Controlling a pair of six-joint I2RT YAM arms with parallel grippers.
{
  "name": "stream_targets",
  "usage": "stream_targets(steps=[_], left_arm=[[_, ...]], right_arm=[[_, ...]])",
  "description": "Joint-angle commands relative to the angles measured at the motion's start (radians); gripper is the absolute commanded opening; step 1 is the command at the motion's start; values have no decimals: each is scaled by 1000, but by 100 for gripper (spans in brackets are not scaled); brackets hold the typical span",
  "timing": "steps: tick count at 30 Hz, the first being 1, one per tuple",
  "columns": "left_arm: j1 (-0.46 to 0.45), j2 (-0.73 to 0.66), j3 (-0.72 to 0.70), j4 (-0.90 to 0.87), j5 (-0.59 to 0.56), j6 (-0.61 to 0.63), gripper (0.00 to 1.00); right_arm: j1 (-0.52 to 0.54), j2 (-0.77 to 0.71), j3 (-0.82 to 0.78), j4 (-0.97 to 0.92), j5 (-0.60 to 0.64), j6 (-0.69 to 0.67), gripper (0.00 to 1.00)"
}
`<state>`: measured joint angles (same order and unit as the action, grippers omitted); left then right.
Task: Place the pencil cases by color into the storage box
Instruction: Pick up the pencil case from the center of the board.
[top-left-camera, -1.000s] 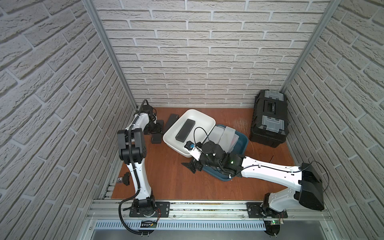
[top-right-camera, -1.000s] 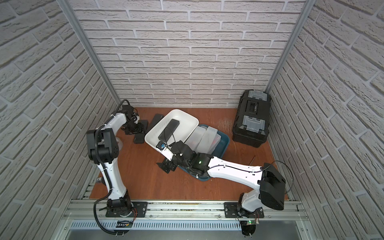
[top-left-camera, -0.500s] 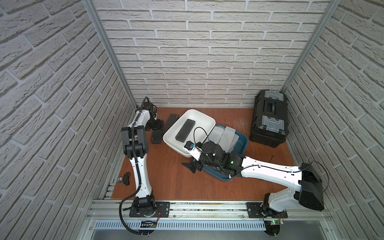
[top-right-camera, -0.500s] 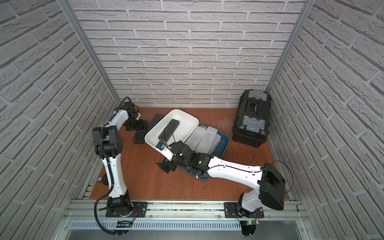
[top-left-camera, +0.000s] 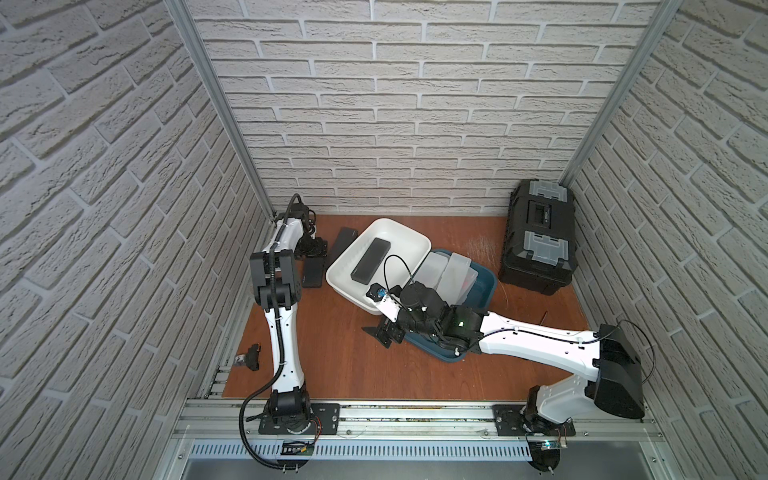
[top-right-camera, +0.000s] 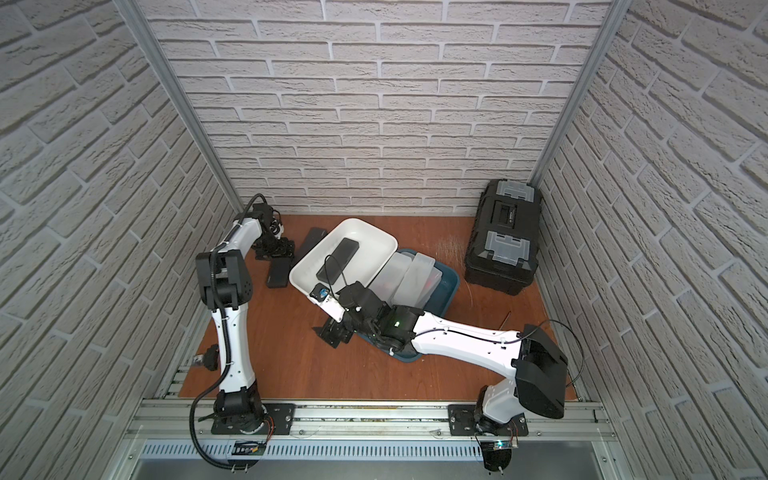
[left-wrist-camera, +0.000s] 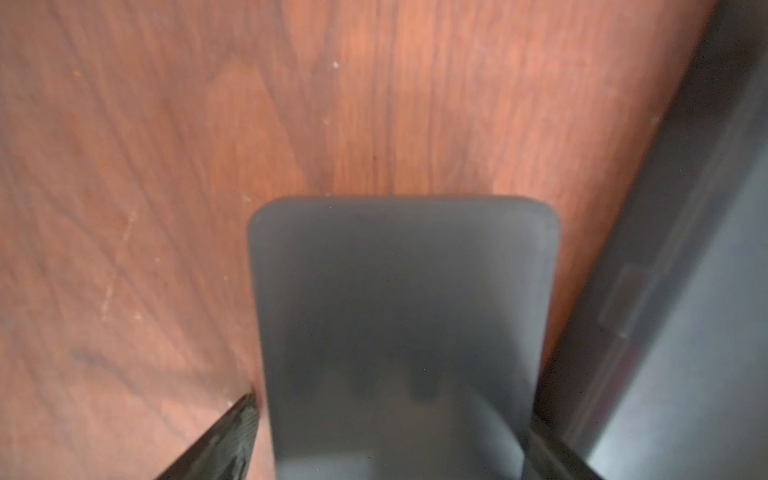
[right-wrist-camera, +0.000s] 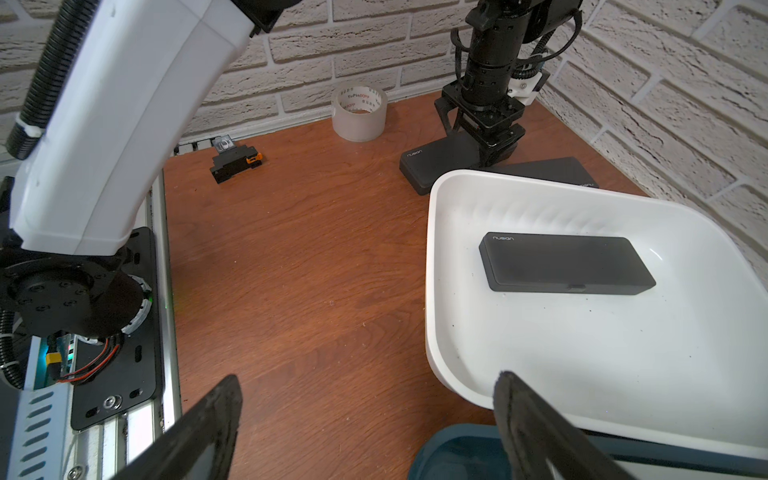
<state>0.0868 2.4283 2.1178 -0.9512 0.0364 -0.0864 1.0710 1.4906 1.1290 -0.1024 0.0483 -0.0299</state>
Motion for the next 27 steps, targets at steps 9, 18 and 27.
stream_targets(steps=[9,18,27], left_arm=[[9,-24,-62,-23,-4,1,77],[13,-183,-76,5,26,-38,71],[-8,-327,-44,-17,59,-48,72]], right_arm=[[15,2,31,20,8,7,95],[18,-16,12,41,4,14,95],[32,-48,-8,56,29,13,94]])
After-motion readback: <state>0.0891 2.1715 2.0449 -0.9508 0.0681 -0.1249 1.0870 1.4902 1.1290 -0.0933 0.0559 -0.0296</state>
